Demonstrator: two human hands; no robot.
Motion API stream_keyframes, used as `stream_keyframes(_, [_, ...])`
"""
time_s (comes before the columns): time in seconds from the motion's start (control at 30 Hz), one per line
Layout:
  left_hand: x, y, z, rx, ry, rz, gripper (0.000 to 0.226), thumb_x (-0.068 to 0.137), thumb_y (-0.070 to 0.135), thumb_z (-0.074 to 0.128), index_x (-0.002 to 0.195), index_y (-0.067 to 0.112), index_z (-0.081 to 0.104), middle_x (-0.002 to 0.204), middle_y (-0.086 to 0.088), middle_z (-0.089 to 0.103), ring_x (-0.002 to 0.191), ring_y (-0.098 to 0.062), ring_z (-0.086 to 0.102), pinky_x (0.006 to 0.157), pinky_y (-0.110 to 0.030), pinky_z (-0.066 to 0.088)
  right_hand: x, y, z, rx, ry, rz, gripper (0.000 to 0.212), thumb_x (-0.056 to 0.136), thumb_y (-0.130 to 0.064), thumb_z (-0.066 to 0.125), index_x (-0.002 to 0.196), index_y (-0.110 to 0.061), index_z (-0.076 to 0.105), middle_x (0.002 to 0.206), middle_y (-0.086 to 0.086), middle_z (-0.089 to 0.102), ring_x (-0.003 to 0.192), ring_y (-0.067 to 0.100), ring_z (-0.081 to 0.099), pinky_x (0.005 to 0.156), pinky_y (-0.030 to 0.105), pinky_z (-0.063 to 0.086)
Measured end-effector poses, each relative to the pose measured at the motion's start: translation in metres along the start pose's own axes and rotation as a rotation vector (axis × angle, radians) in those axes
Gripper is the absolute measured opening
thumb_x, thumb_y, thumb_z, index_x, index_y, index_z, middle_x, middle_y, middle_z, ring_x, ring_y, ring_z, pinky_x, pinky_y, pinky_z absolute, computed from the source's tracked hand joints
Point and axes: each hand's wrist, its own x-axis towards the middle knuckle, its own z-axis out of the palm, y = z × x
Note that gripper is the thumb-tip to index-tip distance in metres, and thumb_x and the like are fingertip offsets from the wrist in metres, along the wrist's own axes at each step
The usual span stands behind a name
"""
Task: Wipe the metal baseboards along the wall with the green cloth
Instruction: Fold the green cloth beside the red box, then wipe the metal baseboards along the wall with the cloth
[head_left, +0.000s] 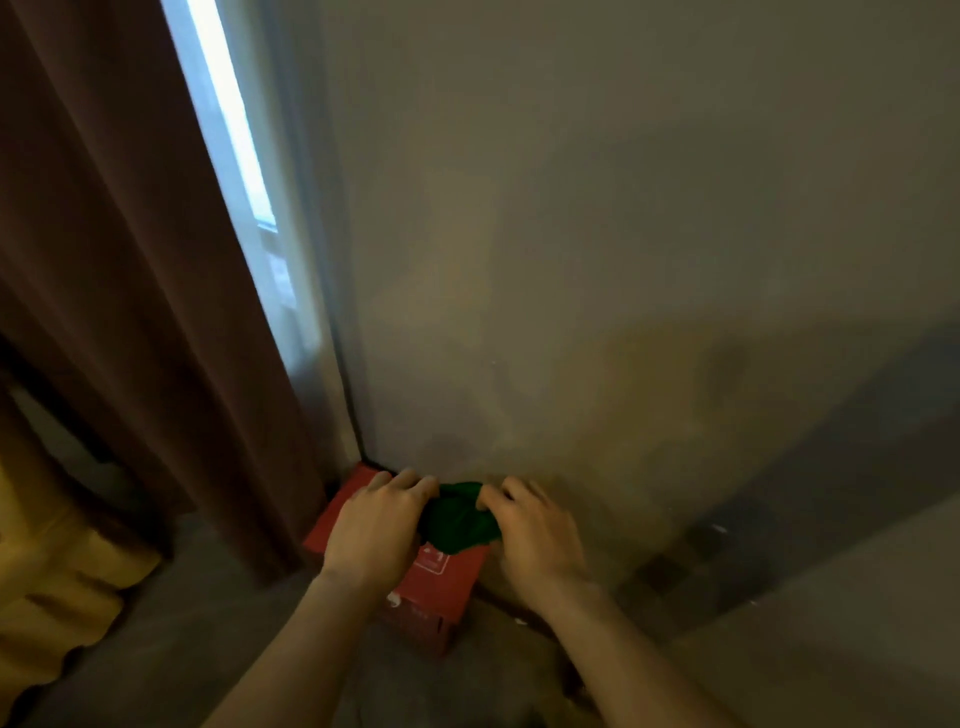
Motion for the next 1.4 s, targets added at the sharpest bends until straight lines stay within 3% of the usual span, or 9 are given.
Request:
stream_keyframes(0.2, [0.010, 0.051, -0.022, 0.005, 0.018, 0.117, 0.036, 0.086, 0.019, 0.072, 0.117, 0.029, 0.056, 0.111, 0.006, 0.061, 0.104, -0.022, 0.056, 0.073, -0.035, 0.050, -0.033, 0.027, -0.040, -0.015, 0.050, 0.105, 0.042, 0.081, -0.010, 0.066, 0.116, -0.028, 0.051, 0.116, -0.002, 0.051, 0.108, 0.022, 0.049, 0.076, 0.036, 0.048])
stream_keyframes(0.53, [0.023, 0.143, -0.022, -0.014, 0.024, 0.220, 0.037, 0.084, 0.015, 0.071, 0.115, 0.028, 0.057, 0.112, 0.006, 0.061, 0.107, -0.022, 0.056, 0.072, -0.035, 0.049, -0.087, 0.094, -0.082, -0.073, 0.126, 0.185, 0.044, 0.078, -0.009, 0.066, 0.116, -0.026, 0.053, 0.114, 0.002, 0.052, 0.105, 0.028, 0.051, 0.066, 0.036, 0.043])
stream_keyframes(0.67, [0.016, 0.180, -0.014, -0.014, -0.010, 0.252, 0.039, 0.083, 0.015, 0.072, 0.116, 0.027, 0.056, 0.114, 0.005, 0.060, 0.107, -0.023, 0.057, 0.072, -0.037, 0.051, -0.118, 0.119, -0.089, -0.057, 0.121, 0.216, 0.044, 0.079, -0.011, 0.067, 0.117, -0.027, 0.053, 0.116, 0.001, 0.053, 0.109, 0.027, 0.050, 0.073, 0.041, 0.051])
stream_keyframes(0.83, [0.001, 0.218, 0.003, 0.005, -0.061, 0.263, 0.040, 0.085, 0.015, 0.070, 0.120, 0.029, 0.055, 0.116, 0.006, 0.059, 0.109, -0.022, 0.054, 0.073, -0.036, 0.048, -0.154, 0.147, -0.081, -0.023, 0.102, 0.252, 0.043, 0.079, -0.009, 0.064, 0.117, -0.027, 0.052, 0.114, 0.001, 0.051, 0.108, 0.027, 0.048, 0.074, 0.041, 0.051])
stream_keyframes(1.07, [-0.020, 0.231, 0.033, 0.014, -0.123, 0.230, 0.038, 0.086, 0.021, 0.069, 0.121, 0.029, 0.054, 0.115, 0.005, 0.059, 0.106, -0.023, 0.056, 0.076, -0.037, 0.050, -0.182, 0.161, -0.053, 0.011, 0.091, 0.240, 0.041, 0.073, -0.007, 0.063, 0.110, -0.026, 0.058, 0.103, 0.002, 0.054, 0.100, 0.029, 0.053, 0.065, 0.041, 0.049])
stream_keyframes(1.4, [-0.010, 0.191, 0.094, -0.048, -0.207, 0.272, 0.040, 0.089, 0.015, 0.065, 0.126, 0.028, 0.055, 0.123, 0.005, 0.059, 0.114, -0.023, 0.053, 0.087, -0.036, 0.050, -0.171, 0.155, 0.014, 0.084, -0.037, 0.354, 0.040, 0.075, -0.019, 0.066, 0.111, -0.030, 0.053, 0.106, -0.003, 0.052, 0.100, 0.026, 0.053, 0.067, 0.037, 0.046])
